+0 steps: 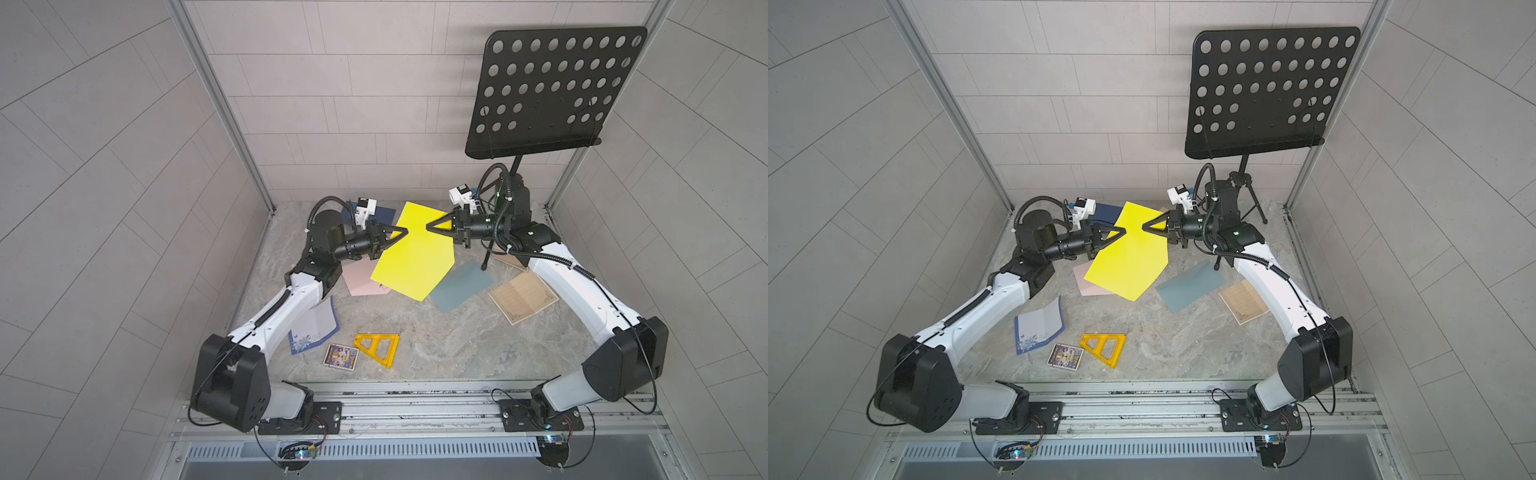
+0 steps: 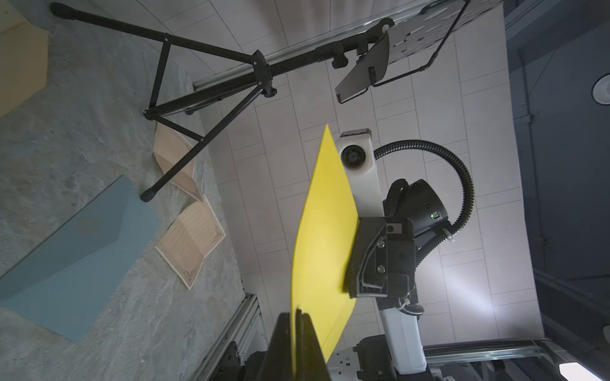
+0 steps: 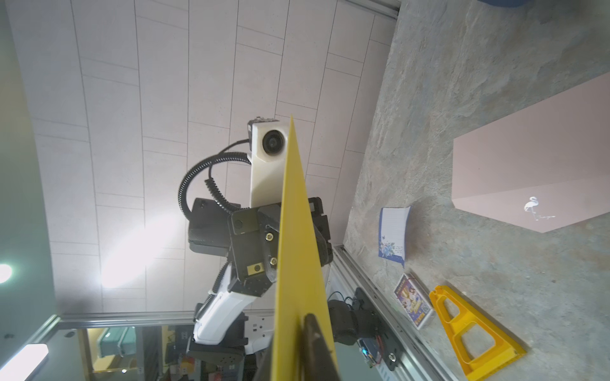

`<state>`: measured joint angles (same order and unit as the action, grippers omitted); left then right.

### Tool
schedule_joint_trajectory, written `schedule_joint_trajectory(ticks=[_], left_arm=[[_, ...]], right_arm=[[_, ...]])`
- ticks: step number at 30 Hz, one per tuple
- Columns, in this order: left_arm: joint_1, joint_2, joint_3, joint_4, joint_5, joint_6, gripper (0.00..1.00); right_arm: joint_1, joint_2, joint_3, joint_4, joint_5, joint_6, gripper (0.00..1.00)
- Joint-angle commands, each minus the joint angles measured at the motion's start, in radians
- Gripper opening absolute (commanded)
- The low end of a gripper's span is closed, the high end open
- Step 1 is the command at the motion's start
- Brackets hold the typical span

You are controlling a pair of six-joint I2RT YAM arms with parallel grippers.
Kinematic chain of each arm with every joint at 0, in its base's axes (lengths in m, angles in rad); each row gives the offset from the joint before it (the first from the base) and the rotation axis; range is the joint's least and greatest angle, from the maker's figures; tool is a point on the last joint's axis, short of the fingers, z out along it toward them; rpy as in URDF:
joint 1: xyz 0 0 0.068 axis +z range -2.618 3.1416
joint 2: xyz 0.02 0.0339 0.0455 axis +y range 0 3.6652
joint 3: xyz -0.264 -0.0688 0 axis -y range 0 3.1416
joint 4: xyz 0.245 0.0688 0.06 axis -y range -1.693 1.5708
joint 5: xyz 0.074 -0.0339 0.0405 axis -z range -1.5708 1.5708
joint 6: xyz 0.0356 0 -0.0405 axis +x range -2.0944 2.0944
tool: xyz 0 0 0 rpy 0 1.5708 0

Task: Take the letter paper out of the envelope
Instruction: Pick up the envelope from the center of the board.

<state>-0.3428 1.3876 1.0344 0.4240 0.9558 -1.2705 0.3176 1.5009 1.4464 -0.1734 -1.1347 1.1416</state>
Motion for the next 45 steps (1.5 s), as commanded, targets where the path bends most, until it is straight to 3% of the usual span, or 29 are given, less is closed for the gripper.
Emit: schedule_joint_trajectory(ticks=[1,3,5,11,17,20,31,37,45], left_arm=[[0.003,0.038,-0.018,0.18,-0.039,-0.158,0.0],[0.011,0.061,-0.018,0.265,-0.047,-0.231,0.0],[0.019,0.076,-0.012,0.322,-0.053,-0.278,0.0],[0.037,0.088,-0.008,0.344,-0.06,-0.308,0.0],[0.037,0.103,-0.001,0.379,-0.061,-0.334,0.0],[0.036,0.109,-0.002,0.409,-0.059,-0.357,0.0],[0.016,0.119,-0.008,0.513,-0.025,-0.429,0.0],[0.013,0.111,-0.016,0.514,-0.024,-0.427,0.0],[0.001,0.104,-0.017,0.531,-0.014,-0.438,0.0]], right_arm=[[0.012,-0.017,-0.029,0.073,-0.028,0.032,0.27],[0.009,-0.027,-0.043,0.073,-0.025,0.03,0.35],[0.004,-0.037,-0.056,0.073,-0.022,0.029,0.38],[-0.026,-0.068,-0.081,0.083,-0.02,0.039,0.32],[-0.027,-0.061,-0.106,0.182,-0.016,0.116,0.09],[-0.028,-0.053,-0.116,0.237,-0.013,0.152,0.05],[-0.037,-0.011,-0.095,0.305,-0.013,0.202,0.13],[-0.046,0.005,-0.077,0.307,-0.008,0.209,0.05],[-0.068,0.013,-0.067,0.31,-0.003,0.211,0.05]])
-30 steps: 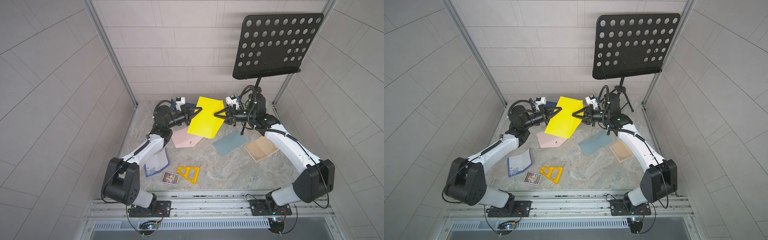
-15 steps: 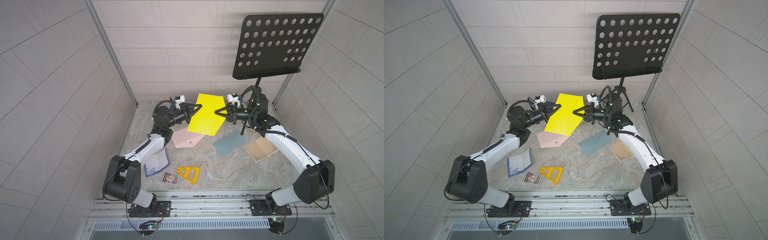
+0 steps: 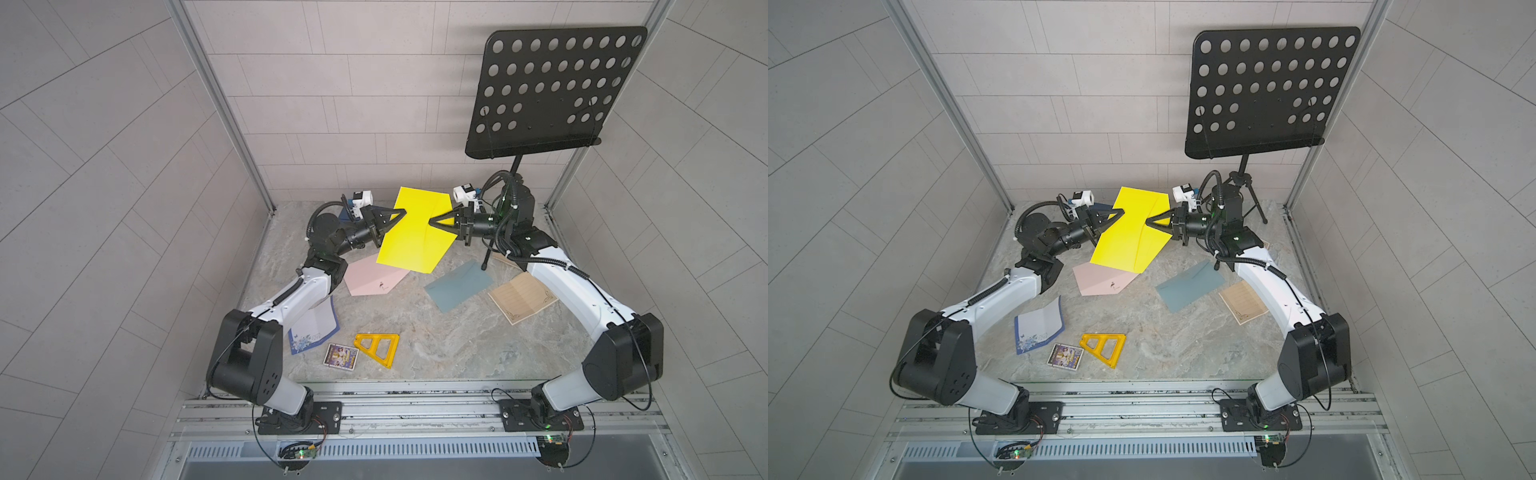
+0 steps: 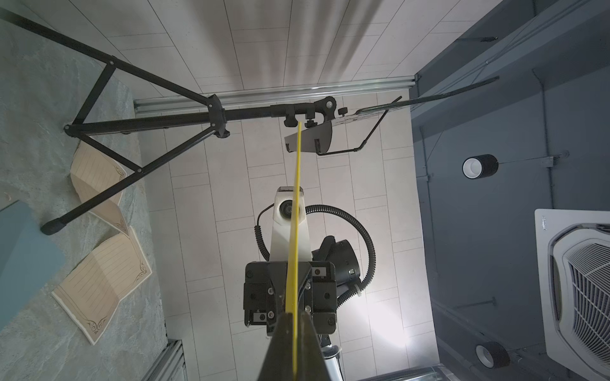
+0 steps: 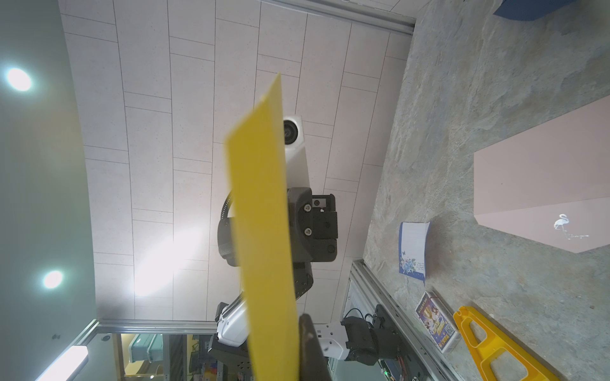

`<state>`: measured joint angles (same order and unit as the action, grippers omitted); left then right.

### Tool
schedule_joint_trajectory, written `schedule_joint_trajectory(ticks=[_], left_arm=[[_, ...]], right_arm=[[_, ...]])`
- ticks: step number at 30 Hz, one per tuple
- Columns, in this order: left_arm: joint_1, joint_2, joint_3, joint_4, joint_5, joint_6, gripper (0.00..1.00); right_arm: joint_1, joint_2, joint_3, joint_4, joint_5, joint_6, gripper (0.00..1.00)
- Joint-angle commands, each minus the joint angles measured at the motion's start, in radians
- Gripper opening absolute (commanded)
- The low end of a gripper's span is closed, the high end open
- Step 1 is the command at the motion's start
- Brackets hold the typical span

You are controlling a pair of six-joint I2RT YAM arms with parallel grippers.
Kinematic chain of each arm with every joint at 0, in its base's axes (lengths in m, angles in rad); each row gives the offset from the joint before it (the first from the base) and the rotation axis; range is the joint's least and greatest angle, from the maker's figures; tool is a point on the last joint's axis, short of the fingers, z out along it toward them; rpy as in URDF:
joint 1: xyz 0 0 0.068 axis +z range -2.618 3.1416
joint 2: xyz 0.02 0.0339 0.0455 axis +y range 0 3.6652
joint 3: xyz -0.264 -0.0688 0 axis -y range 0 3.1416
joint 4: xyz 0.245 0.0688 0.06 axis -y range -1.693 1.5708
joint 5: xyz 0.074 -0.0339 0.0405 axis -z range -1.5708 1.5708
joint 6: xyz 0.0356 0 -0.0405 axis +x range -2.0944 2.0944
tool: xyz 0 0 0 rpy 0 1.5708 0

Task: Take the letter paper out of the envelope
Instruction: Pick up the envelope from the center of the board.

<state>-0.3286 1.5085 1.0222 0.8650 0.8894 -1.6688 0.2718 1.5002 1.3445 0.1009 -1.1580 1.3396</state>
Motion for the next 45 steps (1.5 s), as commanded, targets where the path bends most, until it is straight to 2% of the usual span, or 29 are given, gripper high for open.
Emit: schedule_joint_trajectory(ticks=[1,7,11,14,18,22,24,25,27,29,31,34,35,37,39,41,43,45], left_arm=[[-0.018,-0.016,-0.005,0.088,0.056,-0.038,0.0],[-0.028,-0.024,-0.014,0.09,0.072,-0.039,0.0],[-0.042,-0.034,-0.012,0.025,0.098,0.011,0.0],[-0.046,-0.044,-0.012,-0.013,0.113,0.041,0.0],[-0.046,-0.043,-0.01,-0.018,0.112,0.046,0.0],[-0.046,-0.035,0.001,-0.043,0.113,0.065,0.0],[-0.045,-0.034,0.01,-0.074,0.112,0.082,0.0],[-0.046,-0.032,0.017,-0.102,0.115,0.1,0.09],[-0.046,-0.034,0.04,-0.176,0.11,0.152,0.56],[-0.043,-0.053,0.073,-0.336,0.082,0.253,0.7],[-0.039,-0.078,0.134,-0.622,0.024,0.427,0.73],[-0.06,-0.101,0.342,-1.2,-0.173,0.788,0.68],[-0.07,-0.103,0.412,-1.333,-0.249,0.873,0.64],[-0.082,-0.112,0.509,-1.489,-0.378,0.952,0.54],[-0.104,-0.121,0.551,-1.508,-0.395,0.987,0.42],[-0.153,-0.11,0.566,-1.469,-0.341,0.988,0.26],[-0.244,-0.091,0.583,-1.462,-0.341,1.024,0.21],[-0.338,-0.069,0.599,-1.483,-0.404,1.065,0.18]], right_arm=[[-0.023,0.017,0.04,0.034,0.021,0.015,0.05],[-0.037,0.028,0.064,0.024,0.03,0.016,0.08],[-0.045,0.031,0.074,0.02,0.035,0.024,0.15],[-0.046,0.031,0.079,0.018,0.039,0.032,0.15],[-0.047,0.026,0.081,0.023,0.039,0.039,0.11],[-0.046,0.015,0.06,0.062,0.042,0.076,0.0],[-0.046,0.005,0.05,0.063,0.048,0.082,0.0],[-0.046,-0.002,0.047,0.052,0.058,0.079,0.0],[-0.046,-0.02,0.053,-0.017,0.094,0.041,0.0],[-0.044,-0.043,0.079,-0.2,0.173,-0.057,0.0],[-0.036,-0.056,0.105,-0.377,0.266,-0.158,0.0],[-0.024,-0.065,0.154,-0.645,0.446,-0.303,0.0],[-0.022,-0.068,0.168,-0.718,0.515,-0.338,0.0],[-0.013,-0.075,0.192,-0.811,0.623,-0.386,0.0],[-0.004,-0.074,0.216,-0.879,0.704,-0.406,0.0],[0.007,-0.071,0.235,-0.92,0.76,-0.397,0.0],[0.033,-0.055,0.274,-0.98,0.836,-0.395,0.0],[0.066,-0.04,0.303,-1.008,0.887,-0.38,0.0]])
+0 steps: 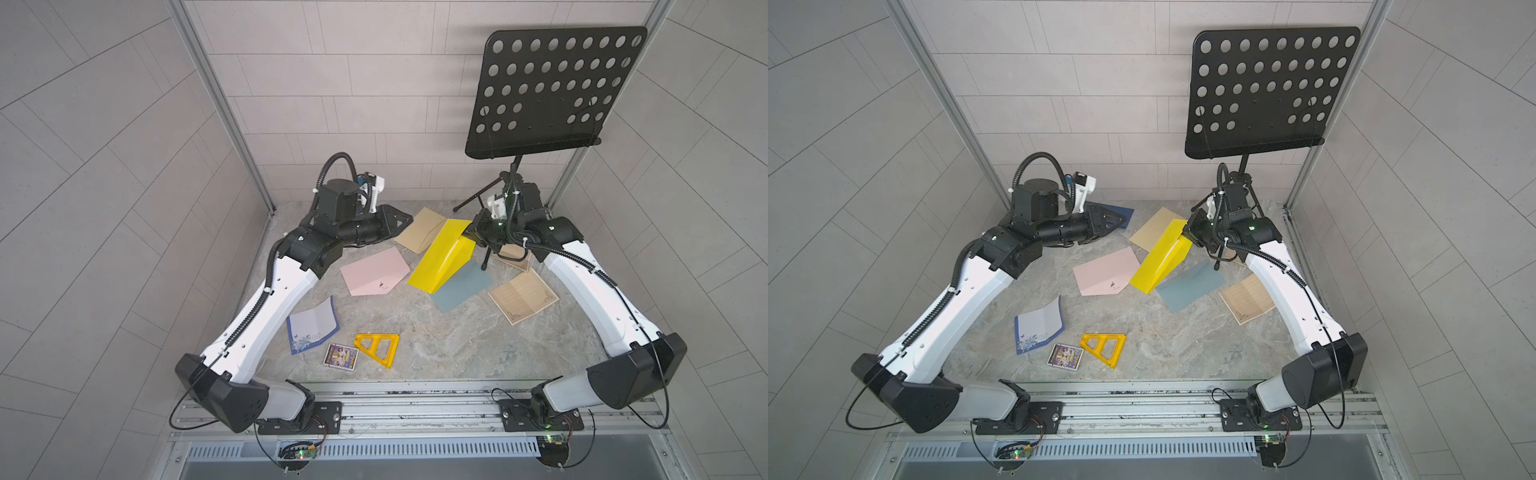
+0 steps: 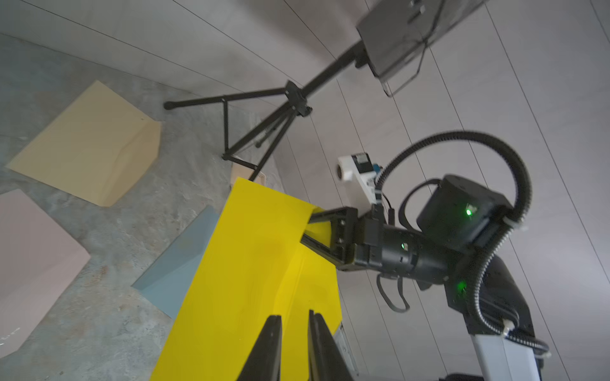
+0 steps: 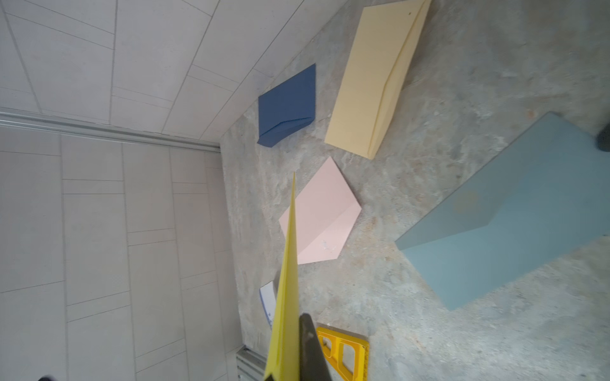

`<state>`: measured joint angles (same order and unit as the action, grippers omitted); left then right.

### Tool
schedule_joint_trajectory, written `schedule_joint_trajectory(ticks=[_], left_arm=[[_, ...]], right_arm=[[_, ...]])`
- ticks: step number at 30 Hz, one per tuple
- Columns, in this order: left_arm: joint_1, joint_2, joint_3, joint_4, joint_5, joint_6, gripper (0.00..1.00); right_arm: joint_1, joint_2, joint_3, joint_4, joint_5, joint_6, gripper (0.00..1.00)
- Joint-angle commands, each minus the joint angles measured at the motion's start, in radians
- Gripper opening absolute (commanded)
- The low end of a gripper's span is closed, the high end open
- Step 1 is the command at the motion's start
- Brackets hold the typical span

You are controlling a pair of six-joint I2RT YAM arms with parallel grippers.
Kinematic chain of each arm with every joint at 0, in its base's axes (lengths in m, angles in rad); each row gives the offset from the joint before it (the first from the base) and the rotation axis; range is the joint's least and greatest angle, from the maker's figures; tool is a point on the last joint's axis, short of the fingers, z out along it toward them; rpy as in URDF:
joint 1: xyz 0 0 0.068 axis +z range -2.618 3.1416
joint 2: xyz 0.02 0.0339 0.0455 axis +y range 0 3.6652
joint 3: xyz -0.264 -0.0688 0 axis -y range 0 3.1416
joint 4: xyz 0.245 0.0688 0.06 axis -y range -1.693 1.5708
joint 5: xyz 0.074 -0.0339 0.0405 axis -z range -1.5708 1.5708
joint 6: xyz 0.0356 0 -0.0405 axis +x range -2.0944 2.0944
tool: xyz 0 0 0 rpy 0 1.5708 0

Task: Take the letter paper out of the envelope
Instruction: Pick up the envelope from the center of the board, then take out the letter paper from the envelope.

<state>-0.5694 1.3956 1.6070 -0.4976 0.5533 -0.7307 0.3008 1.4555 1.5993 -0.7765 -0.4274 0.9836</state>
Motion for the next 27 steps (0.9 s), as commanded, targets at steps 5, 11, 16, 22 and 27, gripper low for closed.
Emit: schedule_joint_trajectory(ticks=[5,11,16,22,27], left_arm=[[-0.198,0.067,0.035,-0.14,-0.215,0.188,0.18],[-0.253,0.112,0.056,-0.137,-0.214,0.221,0.13],[-0.286,0.142,0.057,-0.121,-0.21,0.224,0.13],[-0.31,0.179,0.088,-0.147,-0.244,0.255,0.16],[-0.316,0.204,0.107,-0.18,-0.284,0.278,0.17]], right_arm=[[0.085,0.003,0.056,-0.122,0.206,0.017,0.0],[0.098,0.003,0.054,-0.116,0.19,0.059,0.0],[0.097,0.005,0.053,-0.12,0.173,0.087,0.0],[0.101,0.003,0.05,-0.11,0.161,0.108,0.0],[0.102,0.0,0.048,-0.104,0.147,0.117,0.0]])
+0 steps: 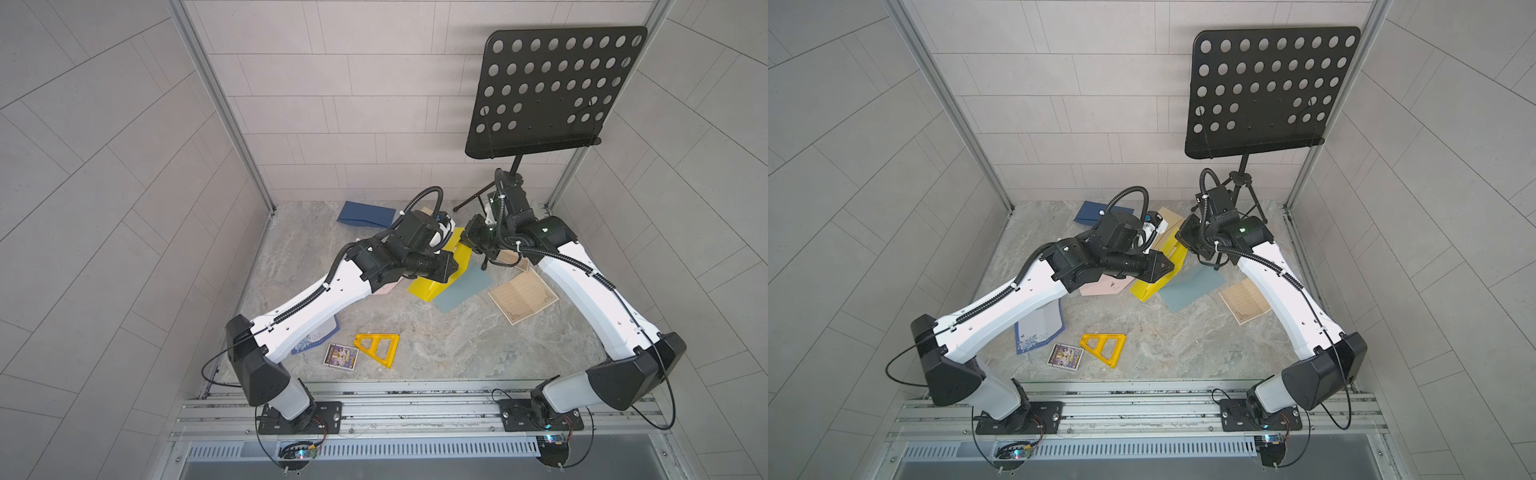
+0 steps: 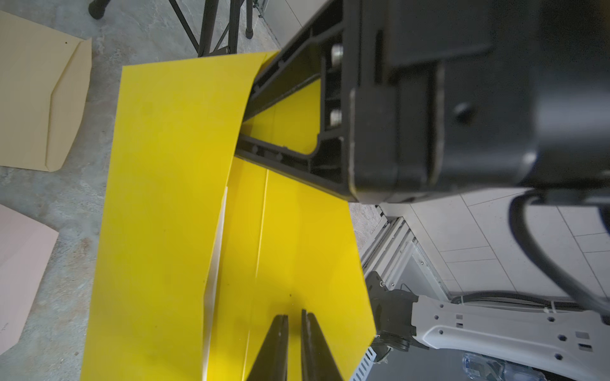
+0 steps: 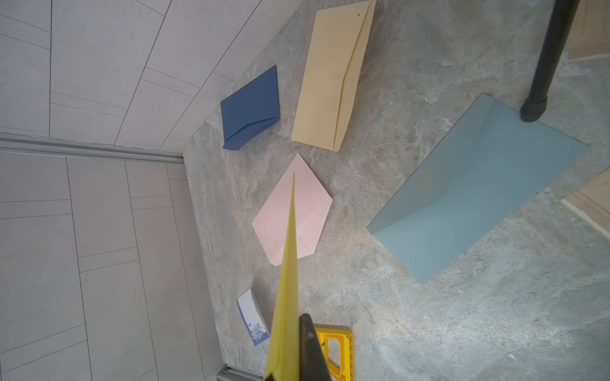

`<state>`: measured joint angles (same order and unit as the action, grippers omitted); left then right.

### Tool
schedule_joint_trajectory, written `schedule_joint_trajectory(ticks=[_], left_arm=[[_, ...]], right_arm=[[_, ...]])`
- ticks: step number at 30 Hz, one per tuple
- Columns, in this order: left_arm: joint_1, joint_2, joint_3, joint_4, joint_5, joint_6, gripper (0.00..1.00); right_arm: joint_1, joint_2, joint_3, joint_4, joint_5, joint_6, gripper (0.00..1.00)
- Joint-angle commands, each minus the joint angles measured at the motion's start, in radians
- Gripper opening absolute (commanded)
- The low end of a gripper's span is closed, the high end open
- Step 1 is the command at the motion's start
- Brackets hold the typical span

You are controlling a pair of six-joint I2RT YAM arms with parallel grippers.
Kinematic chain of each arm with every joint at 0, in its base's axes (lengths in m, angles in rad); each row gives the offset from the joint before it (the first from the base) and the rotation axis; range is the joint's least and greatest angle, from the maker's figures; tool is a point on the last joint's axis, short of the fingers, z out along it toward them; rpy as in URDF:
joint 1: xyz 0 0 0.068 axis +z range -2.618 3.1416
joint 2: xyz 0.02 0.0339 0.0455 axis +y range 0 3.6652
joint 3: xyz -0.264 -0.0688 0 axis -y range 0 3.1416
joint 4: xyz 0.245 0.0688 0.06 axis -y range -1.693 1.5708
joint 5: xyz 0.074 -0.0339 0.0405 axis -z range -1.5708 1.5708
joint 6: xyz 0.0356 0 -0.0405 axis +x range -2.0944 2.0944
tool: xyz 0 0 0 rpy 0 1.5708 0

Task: Take the letter paper out of the envelope
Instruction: Take out the letter paper from the envelope.

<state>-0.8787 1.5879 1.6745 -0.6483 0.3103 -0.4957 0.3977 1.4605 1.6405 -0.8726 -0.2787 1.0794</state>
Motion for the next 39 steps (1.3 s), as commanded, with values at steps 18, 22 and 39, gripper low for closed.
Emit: schedule_joint_trajectory(ticks=[18,22,39], left_arm=[[-0.025,0.05,0.085,-0.144,-0.195,0.127,0.33],[-0.026,0.048,0.09,-0.152,-0.19,0.137,0.33],[-0.091,0.089,0.148,-0.272,-0.421,0.242,0.33]], right_arm=[[0.006,-0.006,0.014,-0.015,-0.037,0.064,0.0],[0.006,-0.002,0.022,-0.029,-0.031,0.07,0.0],[0.005,-0.028,0.011,-0.064,-0.021,0.162,0.0]])
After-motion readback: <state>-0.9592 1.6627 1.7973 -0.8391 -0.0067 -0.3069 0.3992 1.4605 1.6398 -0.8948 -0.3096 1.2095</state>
